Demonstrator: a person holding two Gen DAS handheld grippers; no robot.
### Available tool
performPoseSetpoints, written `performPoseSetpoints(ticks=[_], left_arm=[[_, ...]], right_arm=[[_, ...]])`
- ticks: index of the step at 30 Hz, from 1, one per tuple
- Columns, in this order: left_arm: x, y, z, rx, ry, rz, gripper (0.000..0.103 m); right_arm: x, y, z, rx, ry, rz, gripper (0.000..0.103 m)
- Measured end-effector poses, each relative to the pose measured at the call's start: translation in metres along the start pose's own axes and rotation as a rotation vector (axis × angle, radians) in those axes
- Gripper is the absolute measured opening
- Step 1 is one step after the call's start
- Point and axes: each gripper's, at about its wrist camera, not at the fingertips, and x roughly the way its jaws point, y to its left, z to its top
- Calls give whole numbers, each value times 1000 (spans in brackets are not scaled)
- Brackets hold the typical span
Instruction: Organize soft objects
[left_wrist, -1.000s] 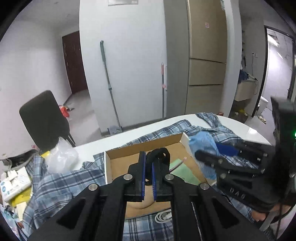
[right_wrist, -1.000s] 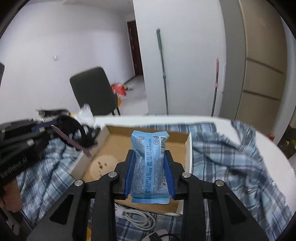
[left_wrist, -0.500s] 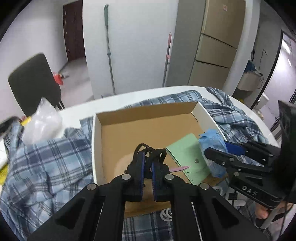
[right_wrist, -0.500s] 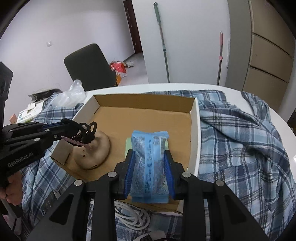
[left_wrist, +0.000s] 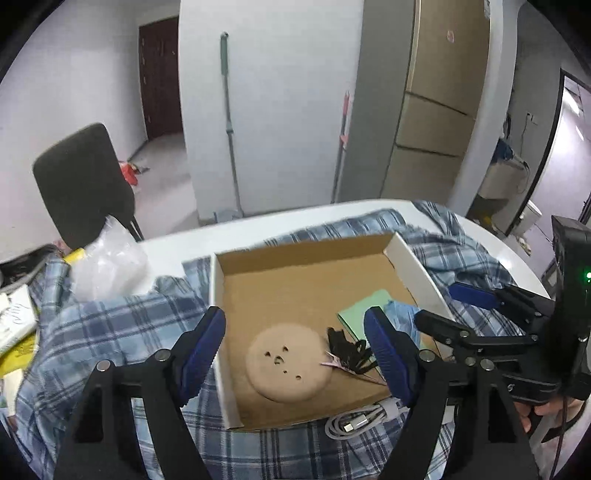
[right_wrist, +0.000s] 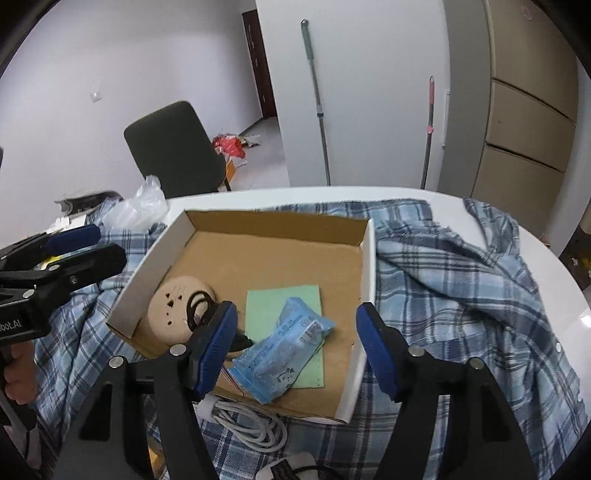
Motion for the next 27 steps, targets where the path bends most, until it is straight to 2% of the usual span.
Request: performPoseSetpoints(ticks=[3, 9, 12, 16, 20, 23, 27], left_arm=[[-19, 0, 3, -7, -36, -7, 79], [-85, -12, 6, 36, -189, 21, 79], [-118, -15, -1, 20, -260, 19, 79], [-158, -23, -21, 32, -370, 67, 79], [-176, -31, -49, 32, -408, 50, 79], [-182, -39, -76, 46, -444, 76, 79], [-170, -42, -103, 77, -422, 102, 88]], right_arm=[[-19, 2, 6, -4, -21, 12, 66], [-75, 15, 11, -48, -118, 11, 66], [-106, 23, 5, -64, -175, 21, 66], [-140, 33, -12, -98, -257, 7, 66], [-156, 36, -36, -110, -295, 22, 66], [-157, 30, -56, -85, -294, 22, 70], [-142, 23, -74, -84, -279, 5, 70]])
